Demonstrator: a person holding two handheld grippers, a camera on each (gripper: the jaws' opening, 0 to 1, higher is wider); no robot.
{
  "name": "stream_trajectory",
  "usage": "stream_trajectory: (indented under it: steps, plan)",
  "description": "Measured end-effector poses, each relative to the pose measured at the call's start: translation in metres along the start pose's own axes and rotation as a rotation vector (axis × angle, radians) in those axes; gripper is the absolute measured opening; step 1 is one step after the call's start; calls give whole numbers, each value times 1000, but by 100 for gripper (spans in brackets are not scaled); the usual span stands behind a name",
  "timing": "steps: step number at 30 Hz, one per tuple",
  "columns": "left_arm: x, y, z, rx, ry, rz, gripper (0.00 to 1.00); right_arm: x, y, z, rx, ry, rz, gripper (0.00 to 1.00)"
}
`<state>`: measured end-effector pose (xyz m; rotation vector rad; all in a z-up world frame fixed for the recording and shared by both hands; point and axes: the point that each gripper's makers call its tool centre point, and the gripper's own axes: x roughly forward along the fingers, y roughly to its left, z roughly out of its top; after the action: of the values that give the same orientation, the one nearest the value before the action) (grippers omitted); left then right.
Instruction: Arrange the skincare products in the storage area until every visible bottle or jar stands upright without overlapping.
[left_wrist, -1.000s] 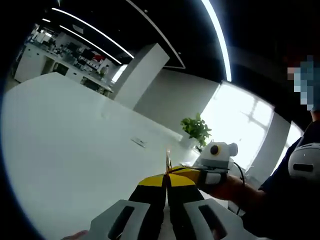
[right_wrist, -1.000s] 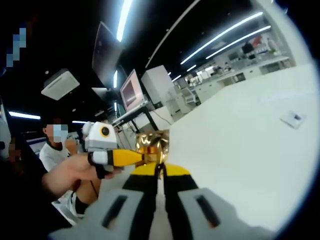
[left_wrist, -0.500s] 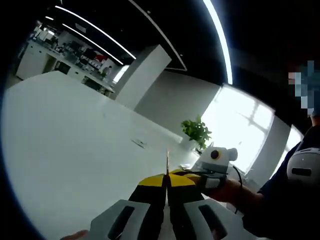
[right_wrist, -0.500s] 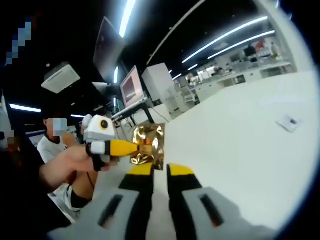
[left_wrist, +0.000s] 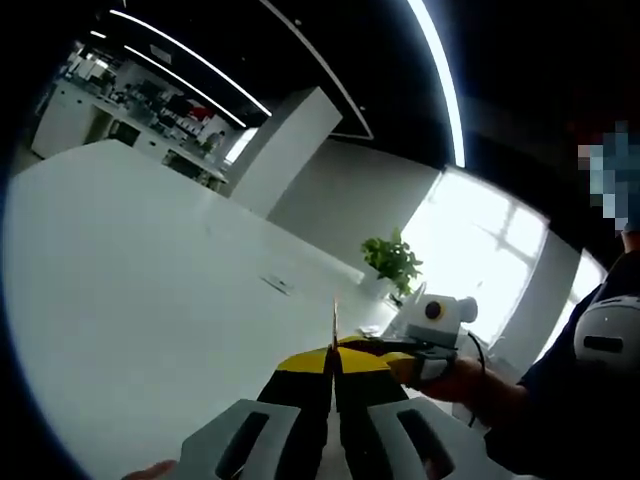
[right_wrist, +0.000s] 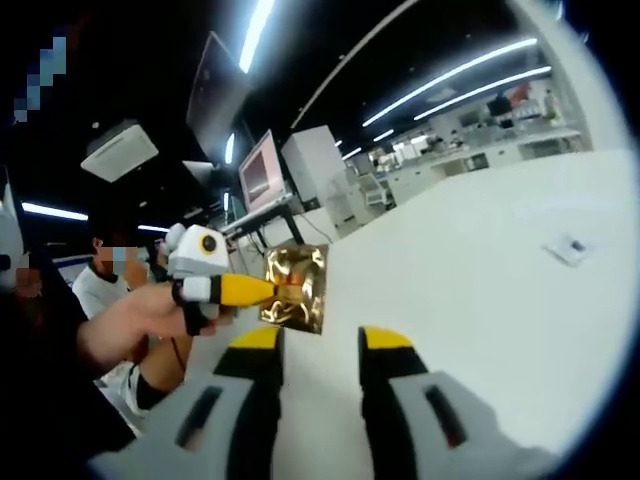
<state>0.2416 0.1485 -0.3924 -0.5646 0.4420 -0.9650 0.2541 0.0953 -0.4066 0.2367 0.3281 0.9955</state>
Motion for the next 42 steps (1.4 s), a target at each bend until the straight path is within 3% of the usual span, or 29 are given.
stream_trajectory:
  steps: [11, 18, 24, 27, 33, 42]
  plan:
    - [6, -2, -1, -8, 12, -8, 0, -14, -1, -4, -49, 5, -8, 50]
    - [14, -7, -3, 0, 31, -18, 0, -27, 6, -7, -73, 7, -6, 52]
    - [23, -10, -8, -7, 51, -27, 0, -41, 6, -9, -89, -15, -24, 62]
    - [28, -11, -10, -15, 59, -31, 0, -47, 6, -10, -98, -21, -41, 73]
    - [37, -17, -17, -72, 86, -39, 0, -56, 6, -16, -152, -8, -72, 90]
    - [48, -26, -27, -193, 120, -54, 0, -71, 11, -8, -173, -53, -88, 100]
